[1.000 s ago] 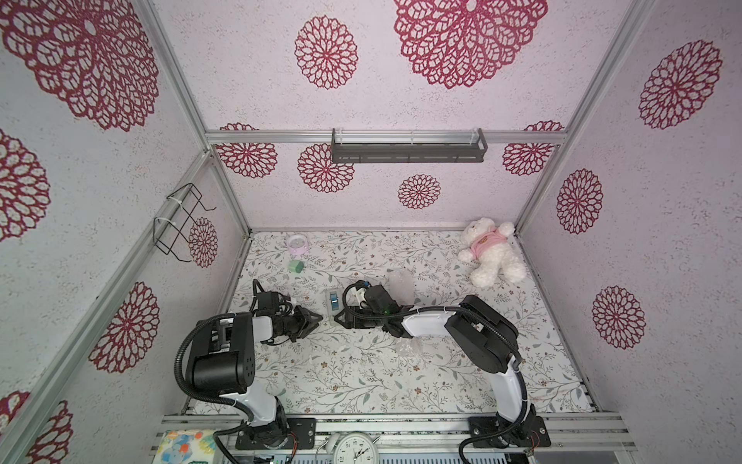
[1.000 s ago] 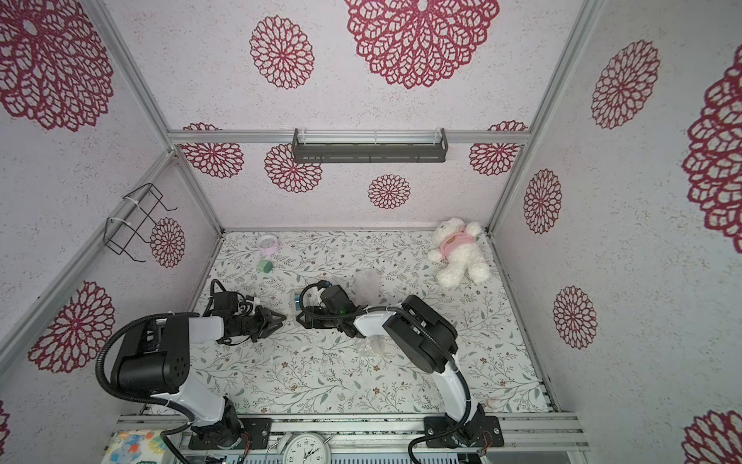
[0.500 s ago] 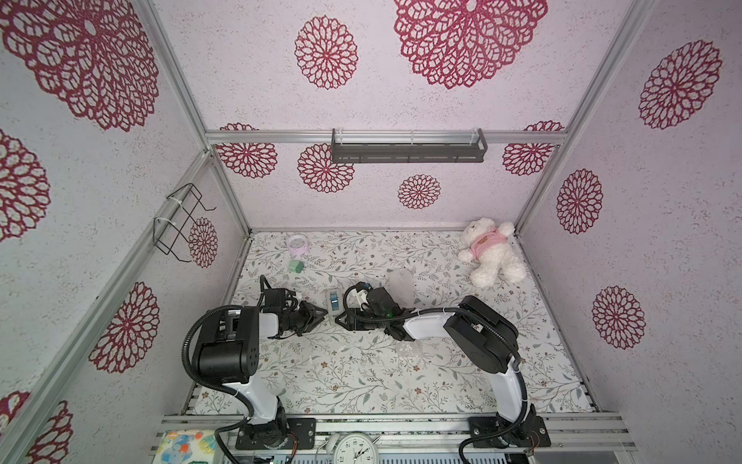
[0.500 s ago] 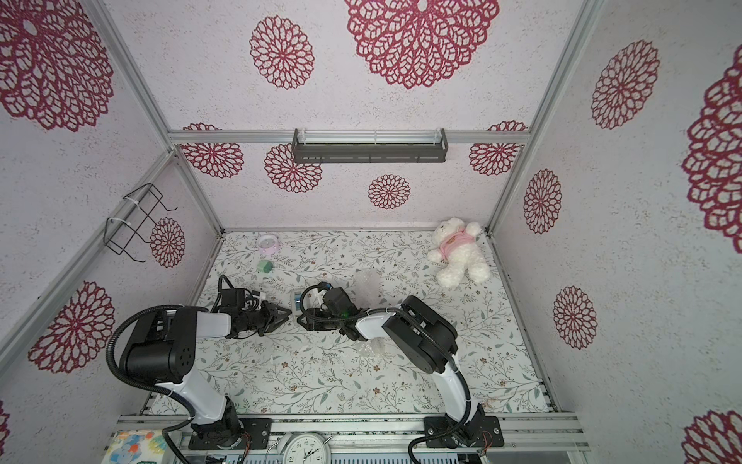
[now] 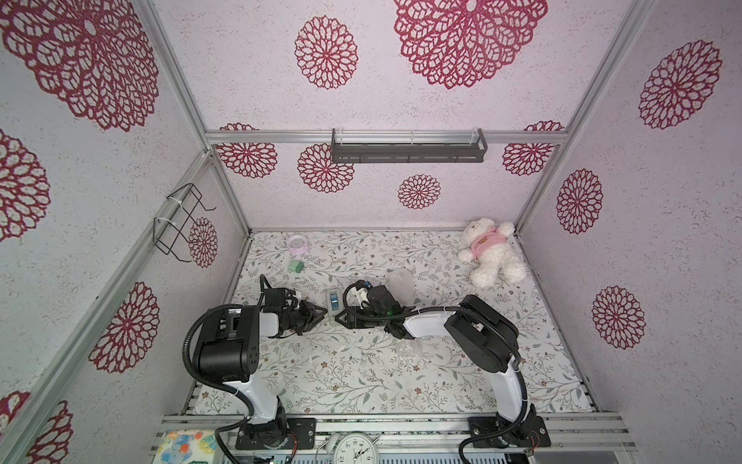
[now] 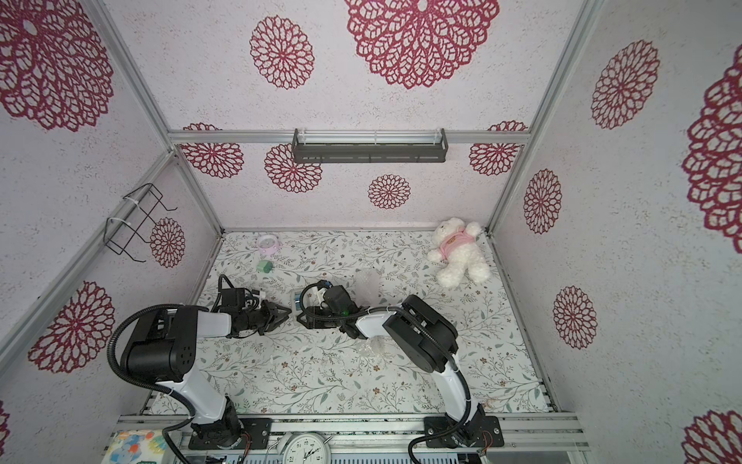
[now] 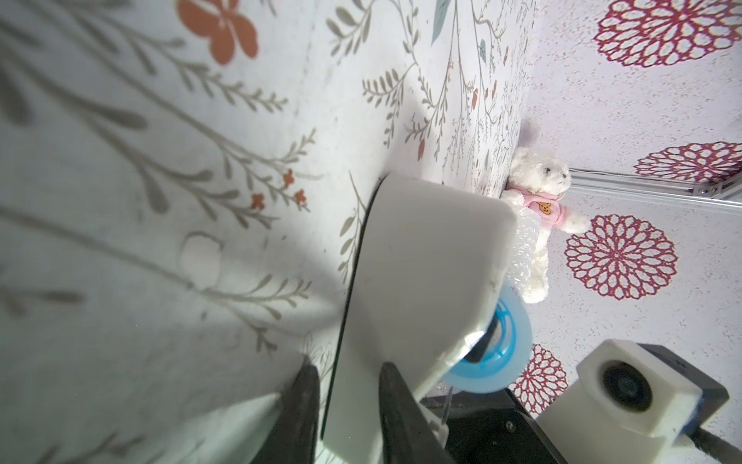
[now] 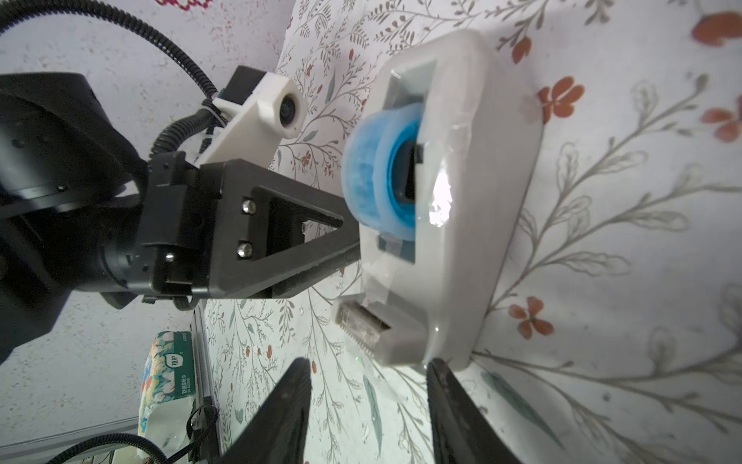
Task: Wrap wine bottles in bubble wrap
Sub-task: Tear off the tape using the Tape Cutter.
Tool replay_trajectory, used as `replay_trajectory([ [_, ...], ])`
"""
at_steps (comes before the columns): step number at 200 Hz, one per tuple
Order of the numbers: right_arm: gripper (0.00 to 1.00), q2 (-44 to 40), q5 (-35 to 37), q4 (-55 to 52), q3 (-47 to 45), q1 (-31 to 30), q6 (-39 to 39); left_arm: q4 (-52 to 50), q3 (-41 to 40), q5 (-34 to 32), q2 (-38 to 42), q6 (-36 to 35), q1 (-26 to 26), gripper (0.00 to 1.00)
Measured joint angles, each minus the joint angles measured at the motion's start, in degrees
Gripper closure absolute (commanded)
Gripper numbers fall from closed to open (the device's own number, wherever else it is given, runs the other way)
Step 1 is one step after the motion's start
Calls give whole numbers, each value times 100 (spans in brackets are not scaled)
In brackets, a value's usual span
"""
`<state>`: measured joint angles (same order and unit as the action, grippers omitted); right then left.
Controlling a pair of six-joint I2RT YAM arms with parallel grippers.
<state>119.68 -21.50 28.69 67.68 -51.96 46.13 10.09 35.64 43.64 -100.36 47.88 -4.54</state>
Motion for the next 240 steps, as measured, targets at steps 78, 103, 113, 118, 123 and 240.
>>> replay_trajectory([
  [78, 51, -11, 72, 125, -98, -39, -4, 13, 0, -2, -7, -7, 0, 71],
  [103, 51, -11, 79, 125, -98, -46, -4, 13, 0, -2, -7, -11, 0, 71],
  [113, 51, -11, 85, 125, -98, -48, -4, 13, 0, -2, -7, -17, 0, 71],
  [118, 51, -11, 90, 125, -98, -52, -4, 13, 0, -4, -7, -24, 0, 71],
  [123, 51, -13, 96, 122, -98, -55, -4, 13, 0, -4, -7, -26, 0, 71],
  [240, 48, -55, 177, 101, -264, -354, -11, 26, 0, -2, -20, -92, 7, 71],
])
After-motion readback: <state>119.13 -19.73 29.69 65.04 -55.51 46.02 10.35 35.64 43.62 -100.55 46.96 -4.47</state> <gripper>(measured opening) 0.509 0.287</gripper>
